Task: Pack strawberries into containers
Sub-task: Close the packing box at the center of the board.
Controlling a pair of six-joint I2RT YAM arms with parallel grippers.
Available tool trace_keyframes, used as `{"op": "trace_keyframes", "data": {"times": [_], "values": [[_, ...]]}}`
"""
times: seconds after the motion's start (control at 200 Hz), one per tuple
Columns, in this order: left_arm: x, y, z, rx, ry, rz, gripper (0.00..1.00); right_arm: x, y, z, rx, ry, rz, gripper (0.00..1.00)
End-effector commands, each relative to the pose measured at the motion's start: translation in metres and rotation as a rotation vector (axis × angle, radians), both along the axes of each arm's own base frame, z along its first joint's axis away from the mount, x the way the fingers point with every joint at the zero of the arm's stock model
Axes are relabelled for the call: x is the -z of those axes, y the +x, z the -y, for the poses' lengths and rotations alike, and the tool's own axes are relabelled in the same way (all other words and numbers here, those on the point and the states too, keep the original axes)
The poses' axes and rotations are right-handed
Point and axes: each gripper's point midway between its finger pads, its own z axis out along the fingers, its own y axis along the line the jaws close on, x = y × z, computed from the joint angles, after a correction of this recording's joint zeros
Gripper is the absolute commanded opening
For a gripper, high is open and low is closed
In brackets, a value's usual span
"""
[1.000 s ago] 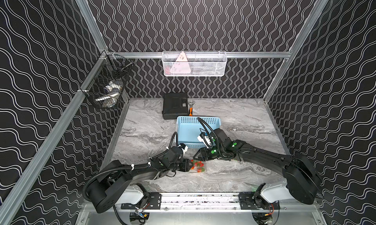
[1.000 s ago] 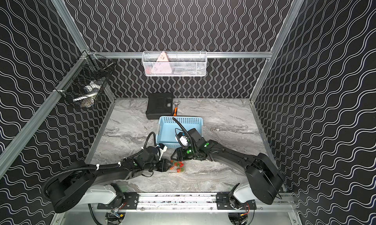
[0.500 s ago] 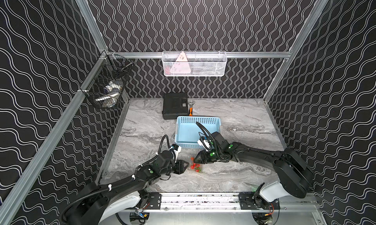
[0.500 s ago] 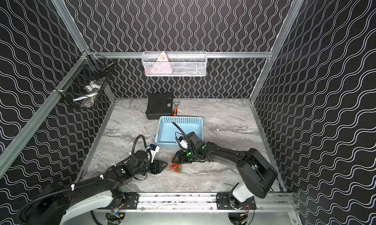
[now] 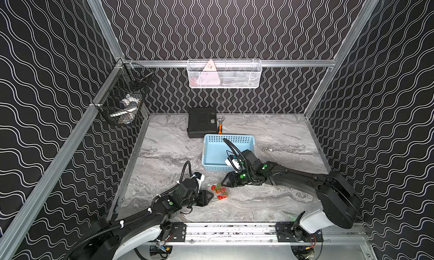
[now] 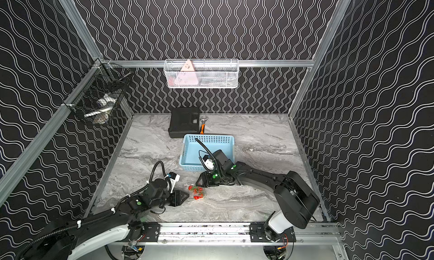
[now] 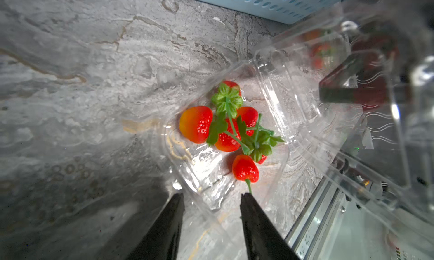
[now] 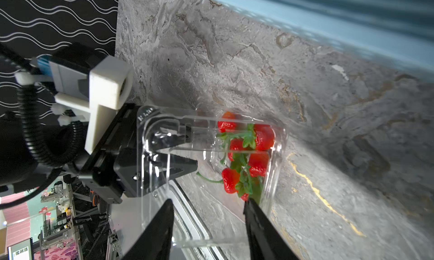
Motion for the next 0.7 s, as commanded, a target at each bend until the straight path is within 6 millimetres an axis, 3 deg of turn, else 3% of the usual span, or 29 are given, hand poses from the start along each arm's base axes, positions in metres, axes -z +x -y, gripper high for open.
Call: {"op": "trace_keyframes", "data": {"times": [0.0,0.23,0.696], "values": [[-0.012,0.006,-0.004,-0.036,-0.019,0.038,0.45,0.002,-0.001,-0.001,-0.019,-0.052,0.028,0.51],[-0.036,0.006,-0.016,-0.07,-0.027,0.08,0.45,0.007,-0.003,-0.005,-0.05,-0.128,0.052,0.5],[-0.036,-0.007,-0.036,-0.159,-0.07,0.07,0.44,0.018,-0.01,-0.016,-0.106,-0.251,0.097,0.41]]}}
